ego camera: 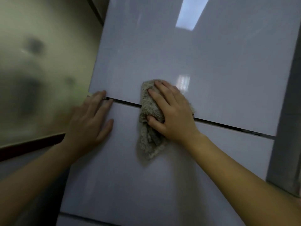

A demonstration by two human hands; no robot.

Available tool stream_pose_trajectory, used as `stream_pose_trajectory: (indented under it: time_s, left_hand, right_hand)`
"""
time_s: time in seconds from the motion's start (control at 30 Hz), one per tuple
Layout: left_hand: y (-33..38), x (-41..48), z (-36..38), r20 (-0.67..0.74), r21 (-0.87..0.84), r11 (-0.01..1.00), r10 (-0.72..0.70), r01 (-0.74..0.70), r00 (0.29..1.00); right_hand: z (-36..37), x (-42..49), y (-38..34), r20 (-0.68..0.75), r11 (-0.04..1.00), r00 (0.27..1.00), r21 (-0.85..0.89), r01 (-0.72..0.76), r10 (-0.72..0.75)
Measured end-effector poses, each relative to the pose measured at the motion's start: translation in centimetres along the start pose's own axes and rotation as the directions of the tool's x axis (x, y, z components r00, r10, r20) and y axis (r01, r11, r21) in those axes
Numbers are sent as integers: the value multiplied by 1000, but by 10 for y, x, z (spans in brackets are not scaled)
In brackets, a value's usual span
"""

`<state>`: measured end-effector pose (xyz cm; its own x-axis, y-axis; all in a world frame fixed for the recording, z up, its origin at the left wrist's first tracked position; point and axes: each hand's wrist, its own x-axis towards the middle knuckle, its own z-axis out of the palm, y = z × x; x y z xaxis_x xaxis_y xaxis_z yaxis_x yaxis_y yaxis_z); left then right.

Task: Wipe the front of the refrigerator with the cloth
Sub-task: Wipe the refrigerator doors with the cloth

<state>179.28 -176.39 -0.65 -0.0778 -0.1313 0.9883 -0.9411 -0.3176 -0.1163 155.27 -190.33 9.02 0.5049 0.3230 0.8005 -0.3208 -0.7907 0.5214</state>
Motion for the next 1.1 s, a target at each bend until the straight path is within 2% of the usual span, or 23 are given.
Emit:
stream_pose_trajectory:
  time_s: [0.07,0.17,0.27,0.47,0.57,0.67,0.73,0.87,1.0,1.1]
  left_hand:
    - [0,-6,-1,24,9,1000,18,-18,1000]
    - [0,-9,-3,-5,21,999,48,-48,999]
    - [0,-10,-3,-40,30,998,54,-53,998]
    - [-10,-27,-1,-52,29,998,62,-61,997]
    - [-11,-31,-4,-55,26,997,71,-69,996]
    - [-10,-32,-8,-48,23,997,72,-71,996]
    - [-9,-33,-11,-38,24,997,68,-67,997]
    - [-5,-33,-15,-28,18,999,50,-50,998]
    - [-3,-31,-20,-13,17,999,46,-46,999]
    - [-4,-30,-21,-14,25,998,52,-52,999]
  right_hand:
    - [1,6,0,-11,1000,1000,-9,-15,14]
    - [-1,26,1,-31,998,997,1,-69,69]
    - [0,56,-4,0,998,998,-4,-58,58]
    - [10,108,-25,89,993,990,-19,113,-111]
    - [19,102,-39,193,970,953,-21,242,-234]
    - [13,92,-31,224,956,933,-10,292,-283]
    - [4,93,-17,204,967,948,-22,254,-244]
    - [-10,120,1,120,996,990,-32,80,-75]
    - [-3,166,-15,63,998,996,-31,-60,62]
    - [12,179,-39,47,995,995,-54,-81,84]
